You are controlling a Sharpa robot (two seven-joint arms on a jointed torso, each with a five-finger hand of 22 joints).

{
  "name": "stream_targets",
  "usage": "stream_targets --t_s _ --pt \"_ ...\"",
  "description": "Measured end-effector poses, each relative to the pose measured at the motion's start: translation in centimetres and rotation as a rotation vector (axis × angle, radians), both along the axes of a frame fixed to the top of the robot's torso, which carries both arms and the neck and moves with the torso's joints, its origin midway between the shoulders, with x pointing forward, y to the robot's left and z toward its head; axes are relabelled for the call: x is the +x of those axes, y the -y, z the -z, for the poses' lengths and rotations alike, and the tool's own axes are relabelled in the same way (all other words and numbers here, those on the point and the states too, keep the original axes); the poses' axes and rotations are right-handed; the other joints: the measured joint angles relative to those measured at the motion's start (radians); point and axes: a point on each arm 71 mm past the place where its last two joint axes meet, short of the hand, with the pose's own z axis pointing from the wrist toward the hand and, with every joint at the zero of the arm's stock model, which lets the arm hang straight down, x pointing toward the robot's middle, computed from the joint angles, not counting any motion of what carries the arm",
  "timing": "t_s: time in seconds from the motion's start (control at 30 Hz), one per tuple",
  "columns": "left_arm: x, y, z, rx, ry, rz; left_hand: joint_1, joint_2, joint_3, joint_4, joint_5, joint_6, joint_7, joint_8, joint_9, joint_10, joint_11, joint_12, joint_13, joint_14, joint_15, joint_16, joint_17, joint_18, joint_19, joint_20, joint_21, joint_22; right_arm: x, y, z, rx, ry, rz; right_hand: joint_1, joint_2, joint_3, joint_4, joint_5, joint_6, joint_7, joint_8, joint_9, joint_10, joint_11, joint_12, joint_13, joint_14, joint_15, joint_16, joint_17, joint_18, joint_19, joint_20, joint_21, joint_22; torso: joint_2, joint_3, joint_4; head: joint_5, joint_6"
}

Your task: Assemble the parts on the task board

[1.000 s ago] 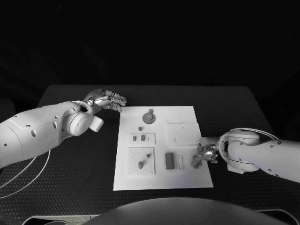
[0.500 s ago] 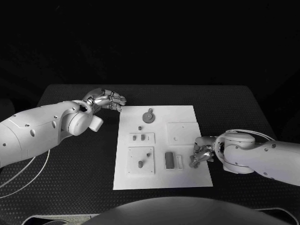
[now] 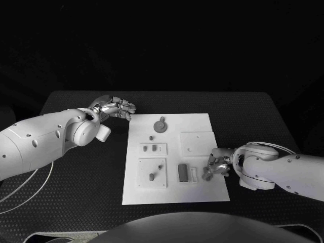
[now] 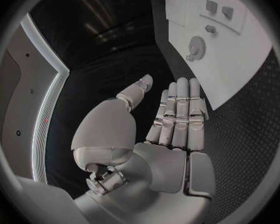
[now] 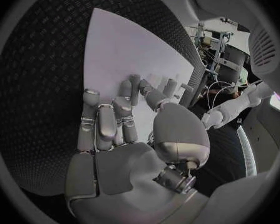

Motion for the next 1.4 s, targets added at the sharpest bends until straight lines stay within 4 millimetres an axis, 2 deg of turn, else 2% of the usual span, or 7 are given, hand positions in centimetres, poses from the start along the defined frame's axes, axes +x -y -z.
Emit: stream_targets --t_s 0.07,0.17,0.37,0.47,1.17,1.27,1.4 --pt "0.0 0.0 0.0 0.000 0.000 0.000 0.000 0.000 0.000 0.000 0.000 0.000 0.000 0.000 0.000 0.000 0.000 0.000 0.000 0.000 0.000 -0.004 0.000 0.000 0.000 0.000 0.000 0.000 -0.2 -0.3 0.0 0.038 -0.014 0.019 0.009 0.009 0.000 0.000 0.000 -0.001 0.001 -0.055 0.006 0.000 0.000 0.000 0.000 0.000 0.000 0.000 0.000 0.000 0.000 0.000 0.000 0.000 0.000 0.0001 0.0000 0.001 0.000" --pt "0.0 0.0 0.0 0.000 0.000 0.000 0.000 0.000 0.000 0.000 0.000 0.000 0.000 0.000 0.000 0.000 0.000 0.000 0.000 0.000 0.000 -0.004 0.000 0.000 0.000 0.000 0.000 0.000 -0.6 -0.4 0.1 0.085 -0.041 0.053 0.009 0.009 0.000 0.000 0.000 -0.010 0.004 -0.078 -0.002 0.000 0.000 0.000 0.000 -0.002 0.002 0.000 0.000 0.000 0.000 0.000 0.000 0.000 0.000 0.0002 0.0000 0.002 0.000" --pt "0.0 0.0 0.0 0.000 0.000 0.000 0.000 0.000 0.000 0.000 0.000 0.000 0.000 0.000 0.000 0.000 0.000 0.000 0.000 0.000 0.000 -0.004 0.000 0.000 0.000 0.000 0.000 0.000 -1.0 -0.2 0.2 0.148 -0.082 0.128 0.030 0.030 0.000 0.000 -0.001 -0.024 0.019 -0.076 -0.006 0.002 0.006 0.009 0.007 -0.002 0.002 0.000 0.003 0.000 -0.002 0.002 0.000 0.000 0.000 0.0002 -0.0004 0.003 -0.002" --pt "0.0 0.0 0.0 0.000 -0.001 0.000 0.000 0.000 0.000 0.000 0.000 0.000 0.000 0.000 0.000 0.000 0.000 0.000 0.000 0.000 0.000 -0.004 0.001 0.000 0.000 0.000 0.000 0.000 -1.3 -0.5 0.3 0.173 -0.098 0.143 0.030 0.030 0.000 0.000 -0.001 -0.032 0.029 -0.076 -0.008 0.005 0.005 0.009 0.009 0.004 -0.003 0.000 0.003 0.003 -0.002 0.002 0.000 0.000 0.000 0.0005 -0.0006 0.003 -0.003" --pt "0.0 0.1 0.0 0.000 -0.002 0.001 0.000 0.000 0.000 0.000 0.000 0.000 0.000 0.000 -0.001 0.000 0.000 0.000 0.000 0.000 0.000 -0.004 0.003 0.000 -0.004 0.004 0.000 0.000 -1.0 -1.0 0.4 0.224 -0.114 0.198 0.031 0.030 0.000 -0.001 -0.002 -0.033 0.030 -0.070 0.003 0.005 0.005 0.013 0.012 0.006 -0.002 0.000 0.004 0.001 -0.002 0.002 0.004 0.000 0.000 -0.0002 -0.0001 0.003 -0.007" --pt "0.0 0.1 0.0 0.000 -0.002 0.001 0.000 0.000 0.000 0.000 0.000 0.000 0.000 0.000 -0.001 0.000 0.000 0.000 0.000 0.000 0.000 -0.004 0.004 0.000 -0.004 0.004 0.000 0.000 -0.9 -1.1 0.4 0.225 -0.116 0.200 0.031 0.031 0.029 -0.030 -0.005 -0.033 0.030 -0.069 0.002 0.005 0.005 0.013 0.013 0.006 -0.002 0.000 0.004 0.000 -0.002 0.002 0.004 0.000 0.000 -0.0005 0.0004 0.004 -0.006" --pt "0.0 0.1 0.0 0.000 -0.002 0.001 0.000 0.000 0.000 0.000 0.000 0.000 0.000 0.000 -0.001 0.000 0.000 0.000 0.000 0.000 0.000 -0.004 0.004 0.000 -0.004 0.004 0.000 0.000 -0.8 -1.2 0.4 0.227 -0.117 0.202 0.031 0.030 0.030 -0.034 -0.002 -0.033 0.030 -0.069 -0.001 0.005 0.005 0.013 0.012 0.008 0.000 0.000 0.004 -0.001 -0.002 0.002 0.004 0.000 0.000 -0.0008 0.0005 0.006 -0.006"
